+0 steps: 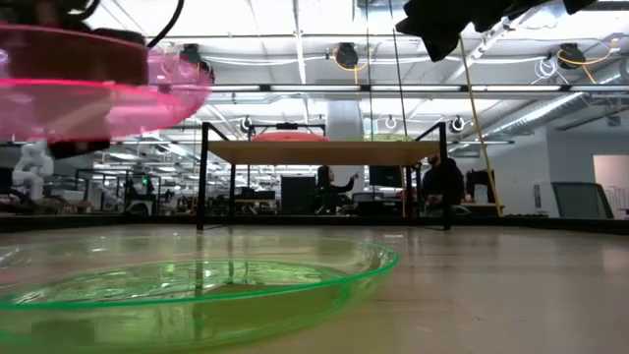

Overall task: Place and stack plates onto a shelf
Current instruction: Stack the red plate on top of the green plate

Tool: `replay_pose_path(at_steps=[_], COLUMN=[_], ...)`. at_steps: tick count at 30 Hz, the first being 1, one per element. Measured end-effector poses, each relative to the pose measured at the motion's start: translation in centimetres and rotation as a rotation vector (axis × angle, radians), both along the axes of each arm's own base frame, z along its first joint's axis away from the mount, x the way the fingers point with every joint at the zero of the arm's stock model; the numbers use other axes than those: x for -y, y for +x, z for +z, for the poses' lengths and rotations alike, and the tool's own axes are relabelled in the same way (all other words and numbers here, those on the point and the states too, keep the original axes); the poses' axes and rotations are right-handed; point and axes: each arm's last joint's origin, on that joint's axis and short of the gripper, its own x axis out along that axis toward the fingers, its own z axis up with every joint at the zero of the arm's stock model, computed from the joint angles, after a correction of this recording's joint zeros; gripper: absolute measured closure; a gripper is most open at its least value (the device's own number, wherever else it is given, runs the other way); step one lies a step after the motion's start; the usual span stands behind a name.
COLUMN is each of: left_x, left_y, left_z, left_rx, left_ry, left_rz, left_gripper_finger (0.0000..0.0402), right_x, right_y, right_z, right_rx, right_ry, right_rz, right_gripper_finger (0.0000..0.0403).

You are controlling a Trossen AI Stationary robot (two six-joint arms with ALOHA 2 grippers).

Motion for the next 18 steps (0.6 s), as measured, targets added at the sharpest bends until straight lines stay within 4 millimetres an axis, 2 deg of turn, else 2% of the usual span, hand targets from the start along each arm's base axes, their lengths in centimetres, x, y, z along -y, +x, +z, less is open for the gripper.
replay_pose_path(at_steps=[10, 13, 18], left_x=[-6.0, -8.0, -11.2], left_y=[0.2, 0.5, 1.9], left_z=[4.0, 6.1, 10.9], left_rx=[0.313, 0.373, 0.426], left_ry=[0.032, 0.068, 0.205], left_rz=[0.313, 0.365, 0.38], left_gripper_finger=[0.04, 0.04, 0.0401], right_x=[-0.1, -0.2, 0.2], right_y=[-0.3, -1.4, -4.1], right_z=[0.3, 1.7, 4.6], right_rx=[0.012, 0.084, 0.239], right_ry=[-0.01, -0.046, -0.109], right_rz=[0.011, 0.013, -0.074], right_gripper_finger=[0.0273, 0.0273, 0.0273])
